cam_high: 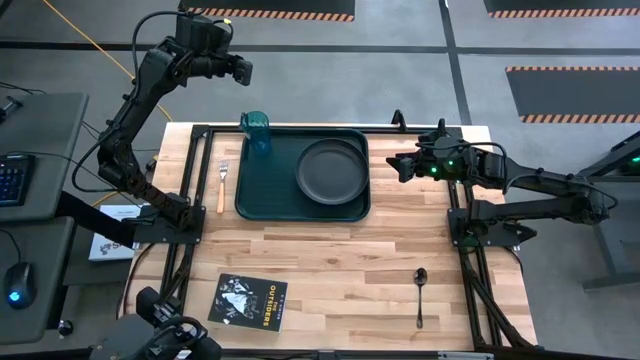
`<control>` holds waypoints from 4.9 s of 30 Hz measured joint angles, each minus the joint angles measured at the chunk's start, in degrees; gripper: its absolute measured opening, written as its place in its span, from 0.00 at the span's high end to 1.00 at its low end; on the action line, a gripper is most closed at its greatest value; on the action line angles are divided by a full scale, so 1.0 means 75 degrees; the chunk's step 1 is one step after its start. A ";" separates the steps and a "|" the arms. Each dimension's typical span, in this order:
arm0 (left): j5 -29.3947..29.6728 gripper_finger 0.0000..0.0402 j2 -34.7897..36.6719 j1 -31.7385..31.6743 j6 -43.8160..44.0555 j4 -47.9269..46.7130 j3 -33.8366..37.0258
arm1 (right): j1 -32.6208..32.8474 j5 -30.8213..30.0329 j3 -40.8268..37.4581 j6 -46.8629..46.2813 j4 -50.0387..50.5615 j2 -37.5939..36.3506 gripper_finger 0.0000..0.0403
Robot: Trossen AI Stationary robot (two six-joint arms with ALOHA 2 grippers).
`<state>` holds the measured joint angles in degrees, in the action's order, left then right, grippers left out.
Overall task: Pick and place plate/cup/fork/spoon on tray
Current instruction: Put the light orange fork on the dark green tray to the bottom of the blue cup
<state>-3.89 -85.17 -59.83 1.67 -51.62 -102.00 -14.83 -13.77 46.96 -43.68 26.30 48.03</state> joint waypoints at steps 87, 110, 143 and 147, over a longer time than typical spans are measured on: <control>0.2660 0.61 0.3521 0.3375 0.7955 0.0760 0.9553 | -0.0002 -0.0162 0.0000 0.0006 0.0178 0.0002 0.45; 0.2787 0.66 0.2066 0.3331 0.8085 0.1498 1.0337 | -0.0002 -0.0142 0.0000 0.0020 0.0176 0.0002 0.45; 0.2188 0.91 0.4684 0.4521 0.7761 0.0459 0.8495 | -0.0002 -0.0142 0.0000 0.0020 0.0176 0.0003 0.45; 0.2363 0.91 0.3916 0.5344 0.8532 0.0929 0.8492 | -0.0003 -0.0142 0.0000 0.0023 0.0176 0.0003 0.45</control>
<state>13.83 -55.79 -19.75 65.66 -44.66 -38.30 -14.85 -14.83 46.96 -43.51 27.62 48.05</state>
